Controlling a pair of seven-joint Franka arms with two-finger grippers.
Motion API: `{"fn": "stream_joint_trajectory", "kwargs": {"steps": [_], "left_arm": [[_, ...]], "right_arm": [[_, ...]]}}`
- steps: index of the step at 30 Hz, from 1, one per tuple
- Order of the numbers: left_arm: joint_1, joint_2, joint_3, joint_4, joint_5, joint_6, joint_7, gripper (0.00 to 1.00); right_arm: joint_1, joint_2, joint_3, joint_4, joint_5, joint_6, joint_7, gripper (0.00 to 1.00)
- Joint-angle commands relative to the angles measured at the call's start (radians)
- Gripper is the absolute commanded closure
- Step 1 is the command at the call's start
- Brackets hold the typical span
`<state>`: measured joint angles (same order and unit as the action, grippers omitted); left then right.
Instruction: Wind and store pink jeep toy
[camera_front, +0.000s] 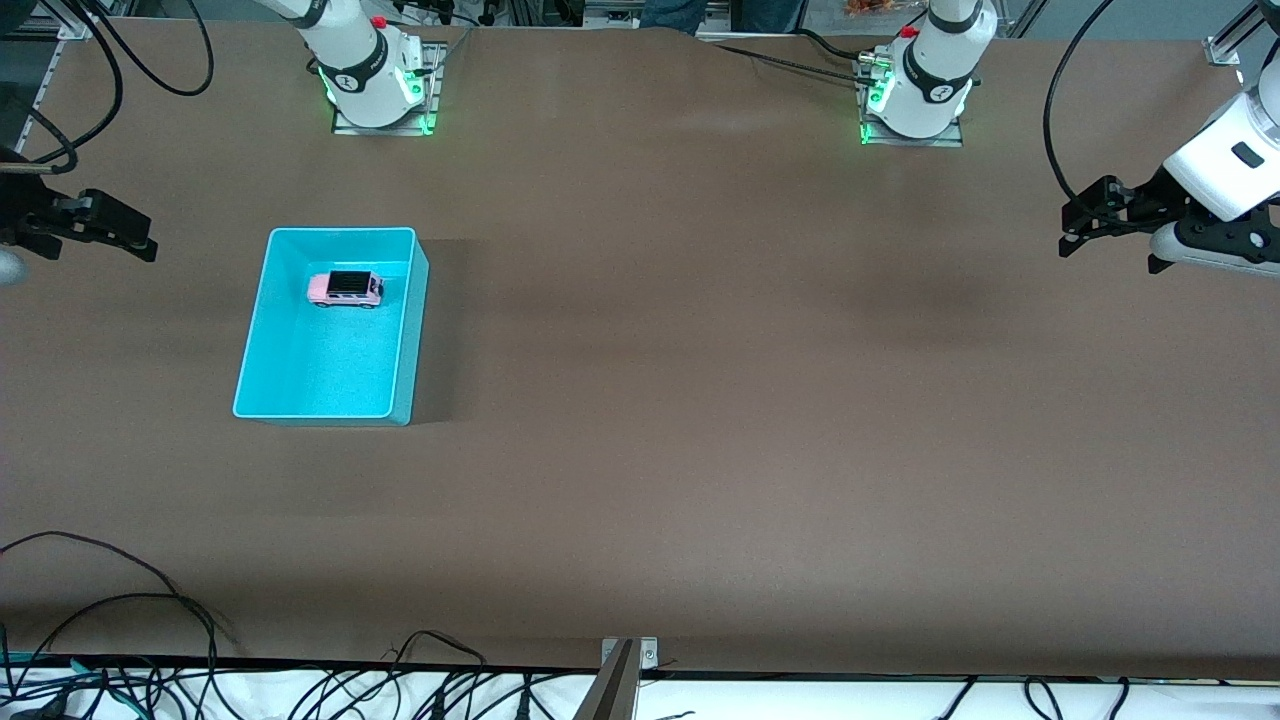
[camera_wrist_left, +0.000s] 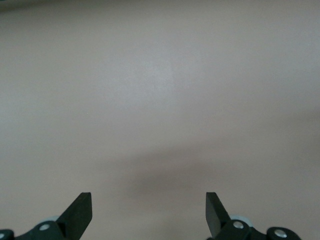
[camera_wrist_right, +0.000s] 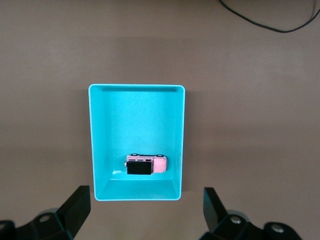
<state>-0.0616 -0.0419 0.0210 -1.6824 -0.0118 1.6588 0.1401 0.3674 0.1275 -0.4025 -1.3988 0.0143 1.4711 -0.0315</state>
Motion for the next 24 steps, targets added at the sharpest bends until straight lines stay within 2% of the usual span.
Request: {"fn": "stream_joint_trajectory", "kwargs": {"steps": [1,3,6,12,24], "left_arm": [[-0.001,0.016,-0.006,0.036,0.019,-0.025,-0.013,0.0],[-0.001,0.016,-0.006,0.036,0.019,-0.025,-0.013,0.0],[-0.001,0.016,-0.006,0.035,0.019,-0.025,-0.013,0.0],[-0.011,0.016,-0.007,0.036,0.019,-0.025,-0.013,0.0],[-0.009,0.016,-0.007,0.036,0.019,-0.025,-0.013,0.0]], "right_arm": [[-0.165,-0.051,0.16,-0.034,0.022,-0.015,0.013,0.0],[-0.229,-0.075,0.229,-0.063,0.019,-0.005,0.013,0.0],[-0.303,-0.112,0.296,-0.115,0.018,0.017,0.013,0.0],[-0.398,-0.184,0.393,-0.21,0.016,0.052,0.013,0.0],[-0.4,-0.167,0.398,-0.186,0.01,0.049,0.012,0.0]]}}
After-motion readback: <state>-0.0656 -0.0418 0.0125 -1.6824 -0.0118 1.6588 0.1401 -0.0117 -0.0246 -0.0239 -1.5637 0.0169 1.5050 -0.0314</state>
